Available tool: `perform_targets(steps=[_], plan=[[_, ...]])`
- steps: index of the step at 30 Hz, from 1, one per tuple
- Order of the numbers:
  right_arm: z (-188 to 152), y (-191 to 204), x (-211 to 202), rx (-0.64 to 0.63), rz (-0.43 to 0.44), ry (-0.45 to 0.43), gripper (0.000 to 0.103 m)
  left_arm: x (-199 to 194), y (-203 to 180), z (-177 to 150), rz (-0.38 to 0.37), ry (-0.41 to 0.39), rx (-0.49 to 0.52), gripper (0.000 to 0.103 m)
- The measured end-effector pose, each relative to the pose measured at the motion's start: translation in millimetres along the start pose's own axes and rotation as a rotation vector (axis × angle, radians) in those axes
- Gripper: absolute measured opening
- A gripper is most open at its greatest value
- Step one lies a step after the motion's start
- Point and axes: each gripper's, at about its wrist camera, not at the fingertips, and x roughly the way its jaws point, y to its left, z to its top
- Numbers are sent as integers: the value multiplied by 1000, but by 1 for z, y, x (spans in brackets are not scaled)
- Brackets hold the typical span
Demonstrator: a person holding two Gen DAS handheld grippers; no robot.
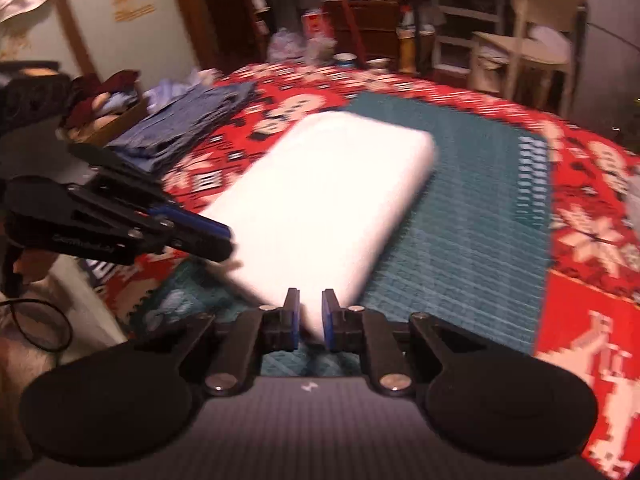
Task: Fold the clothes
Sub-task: 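Grip the sweater end with the right tool and tuck it under while the left tool holds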
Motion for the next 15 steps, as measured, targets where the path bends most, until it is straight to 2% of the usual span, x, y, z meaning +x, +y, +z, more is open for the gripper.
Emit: perform_targets(steps=[3, 6, 10, 13, 15], plan=[[-5, -16, -1, 42, -72, 5, 14, 14, 0, 10, 16, -2, 15, 7], [-10, -21, 11, 27, -97, 37, 14, 31, -5, 16, 2, 18, 59, 7], [-14, -14, 21, -11, -75, 29, 14, 43, -25, 15, -74, 42, 140, 7], [-15, -3, 26, -40, -59, 27, 13, 46, -35, 10, -80, 46, 158, 4], [-18, 8, 24, -99, -66, 28, 8, 45, -35, 8, -82, 47, 138, 4]])
